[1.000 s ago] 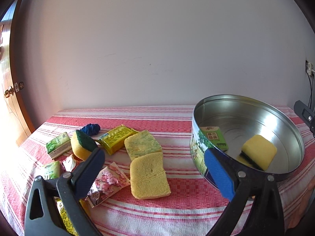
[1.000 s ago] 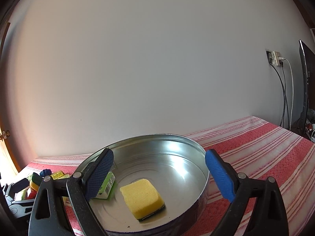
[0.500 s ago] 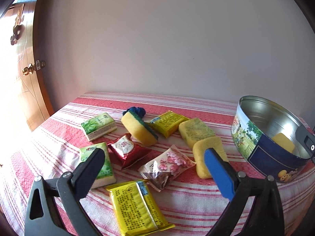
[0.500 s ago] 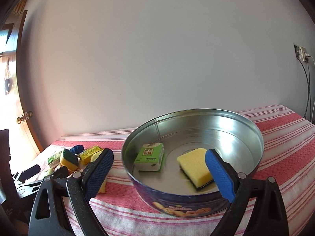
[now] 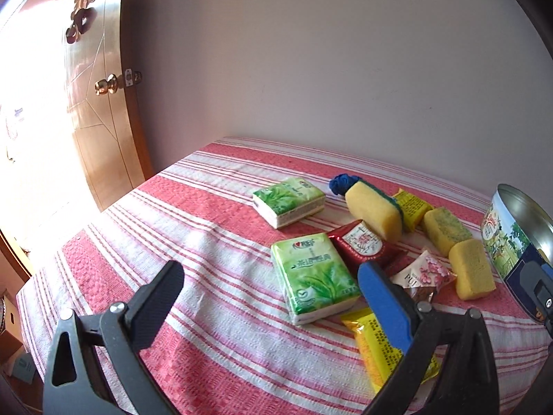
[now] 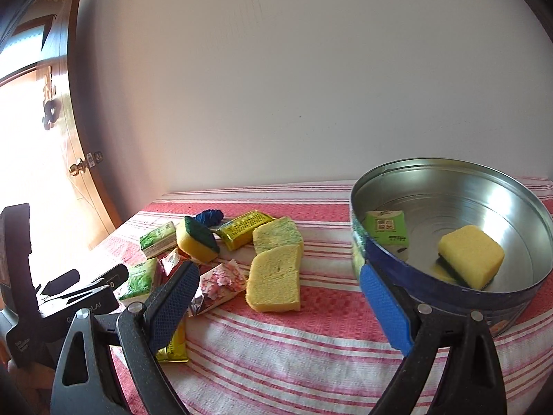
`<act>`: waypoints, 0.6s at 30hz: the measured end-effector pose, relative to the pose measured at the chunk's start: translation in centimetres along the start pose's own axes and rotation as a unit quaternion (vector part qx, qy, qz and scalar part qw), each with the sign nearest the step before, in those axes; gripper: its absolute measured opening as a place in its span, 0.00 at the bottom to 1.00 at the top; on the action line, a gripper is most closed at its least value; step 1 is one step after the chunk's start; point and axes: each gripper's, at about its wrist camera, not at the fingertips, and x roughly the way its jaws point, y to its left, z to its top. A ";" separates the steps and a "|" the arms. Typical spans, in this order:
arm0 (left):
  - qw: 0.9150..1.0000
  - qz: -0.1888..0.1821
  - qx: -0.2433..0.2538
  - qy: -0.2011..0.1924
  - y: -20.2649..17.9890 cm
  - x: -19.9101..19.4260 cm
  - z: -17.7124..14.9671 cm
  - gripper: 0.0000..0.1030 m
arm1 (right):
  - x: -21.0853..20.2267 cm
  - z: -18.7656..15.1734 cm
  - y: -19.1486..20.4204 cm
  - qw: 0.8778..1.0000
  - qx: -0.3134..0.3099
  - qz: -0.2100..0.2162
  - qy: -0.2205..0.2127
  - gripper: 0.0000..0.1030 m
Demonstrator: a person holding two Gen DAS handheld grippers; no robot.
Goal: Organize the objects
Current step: 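Withdraw both tools from the tin back toward the remaining items, then grasp the green tea tissue pack with the left tool while the right grasps the yellow packet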
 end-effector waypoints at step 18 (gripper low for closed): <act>0.998 0.035 -0.019 0.053 5.4 1.8 -0.7 0.99 | 8.1 -3.6 11.0 0.966 -0.153 0.037 0.207 0.85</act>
